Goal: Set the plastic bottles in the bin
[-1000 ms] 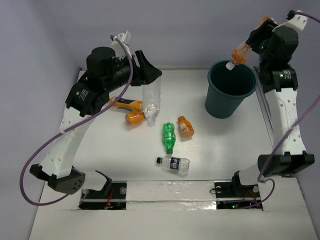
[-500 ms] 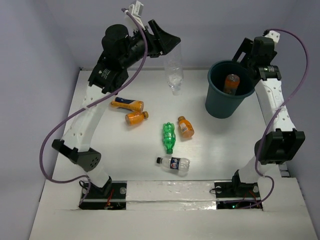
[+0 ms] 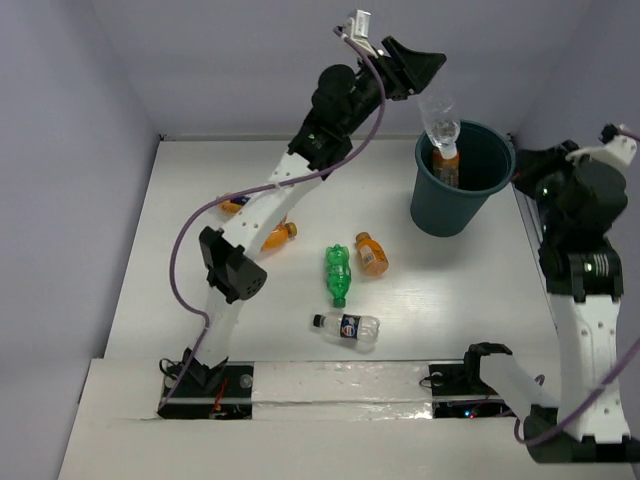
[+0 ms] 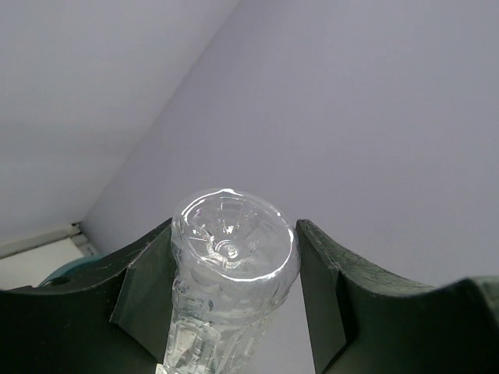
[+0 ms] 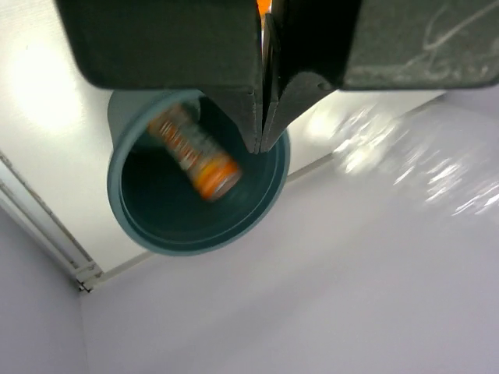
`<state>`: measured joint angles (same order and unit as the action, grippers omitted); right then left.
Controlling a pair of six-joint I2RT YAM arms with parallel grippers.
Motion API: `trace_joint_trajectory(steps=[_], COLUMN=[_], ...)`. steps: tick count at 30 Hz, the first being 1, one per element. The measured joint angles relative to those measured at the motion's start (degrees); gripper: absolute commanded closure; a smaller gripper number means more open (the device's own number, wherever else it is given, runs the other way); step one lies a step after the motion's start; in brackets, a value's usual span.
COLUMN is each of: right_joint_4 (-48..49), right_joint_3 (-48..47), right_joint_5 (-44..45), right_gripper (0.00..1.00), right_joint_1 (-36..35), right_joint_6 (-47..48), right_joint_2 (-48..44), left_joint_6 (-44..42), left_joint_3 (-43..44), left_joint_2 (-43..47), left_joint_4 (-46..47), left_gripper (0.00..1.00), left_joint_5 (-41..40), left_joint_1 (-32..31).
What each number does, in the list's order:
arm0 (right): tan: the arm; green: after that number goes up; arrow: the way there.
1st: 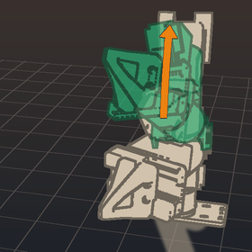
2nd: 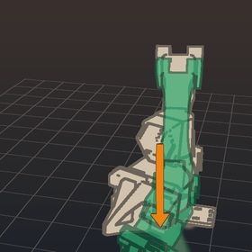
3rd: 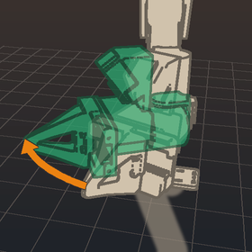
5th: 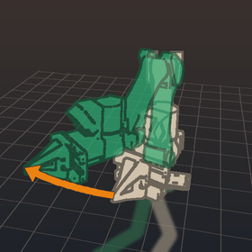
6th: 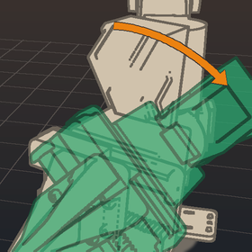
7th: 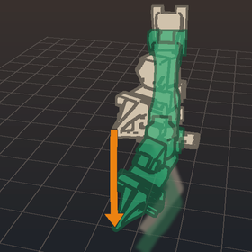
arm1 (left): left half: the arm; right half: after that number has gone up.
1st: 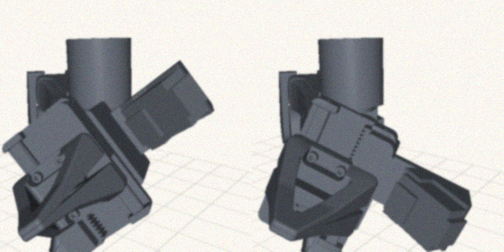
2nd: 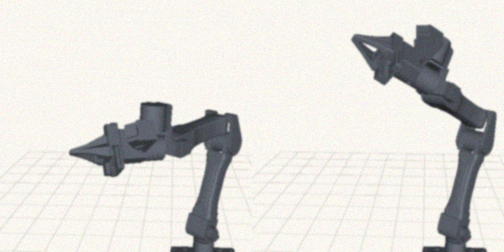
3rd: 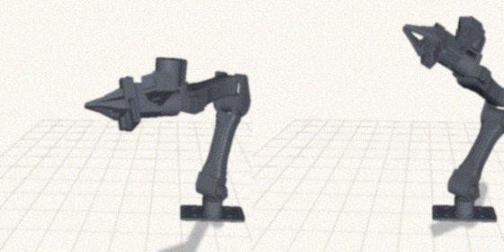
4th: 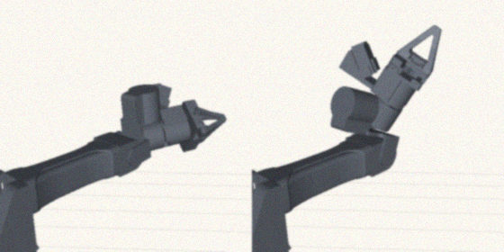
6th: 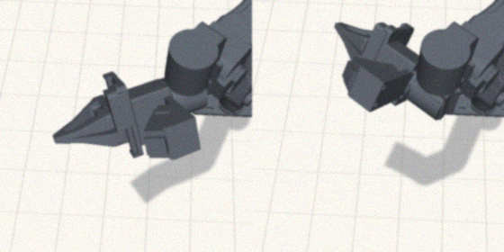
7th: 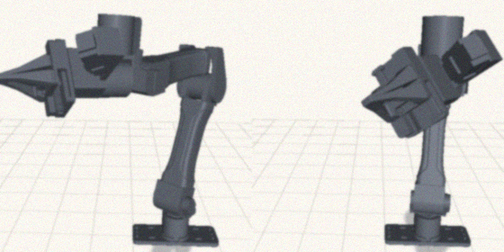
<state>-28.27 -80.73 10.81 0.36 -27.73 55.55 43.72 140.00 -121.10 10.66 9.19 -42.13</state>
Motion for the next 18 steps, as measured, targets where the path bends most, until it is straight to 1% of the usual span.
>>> trace_joint_trajectory(steps=[2, 5, 9, 11, 14, 15, 16, 17, 18], right_joint_4=[-0.2, -1.4, -5.2, -6.7, -8.0, -8.5, -8.7, -8.7, -8.7], right_joint_3=[3.8, 8.5, 12.3, 13.2, 13.7, 13.9, 13.9, 13.9, 14.0], right_joint_5=[-0.8, -2.3, -4.1, -4.9, -5.6, -5.7, -5.7, -5.8, -6.0], right_gripper=[0.99, 0.98, 0.97, 0.97, 0.96, 0.95, 0.94, 0.93, 0.89], right_joint_1=[-0.6, -1.7, -3.1, -3.5, -3.8, -3.8, -3.8, -3.8, -3.8], right_joint_6=[-1.6, -3.7, -5.3, -5.7, -5.7, -5.7, -5.7, -5.7, -5.7], right_joint_2=[-5.5, -11.4, -15.5, -16.9, -18.7, -19.5, -19.6, -19.9, -20.0], left_joint_6=[-1.2, -2.6, -3.0, -3.2, -4.2, -4.5, -4.9, -5.5, -6.0], left_joint_3=[0.7, 3.0, 4.3, 4.5, 4.5, 4.5, 4.5, 4.5, 4.5], left_joint_2=[-2.5, -7.0, -11.4, -13.2, -15.4, -15.8, -16.2, -16.5, -16.6], left_joint_4=[3.2, 6.1, 10.2, 11.9, 13.5, 13.7, 13.6, 13.5, 13.5], left_gripper=[0.79, 0.79, 0.79, 0.76, 0.57, 0.41, 0.33, 0.21, 0.03], left_joint_5=[-3.7, -7.6, -11.3, -12.6, -14.1, -14.4, -14.6, -14.8, -14.9], left_joint_1=[-1.6, -3.8, -5.1, -5.2, -5.2, -5.2, -5.2, -5.2, -5.3])
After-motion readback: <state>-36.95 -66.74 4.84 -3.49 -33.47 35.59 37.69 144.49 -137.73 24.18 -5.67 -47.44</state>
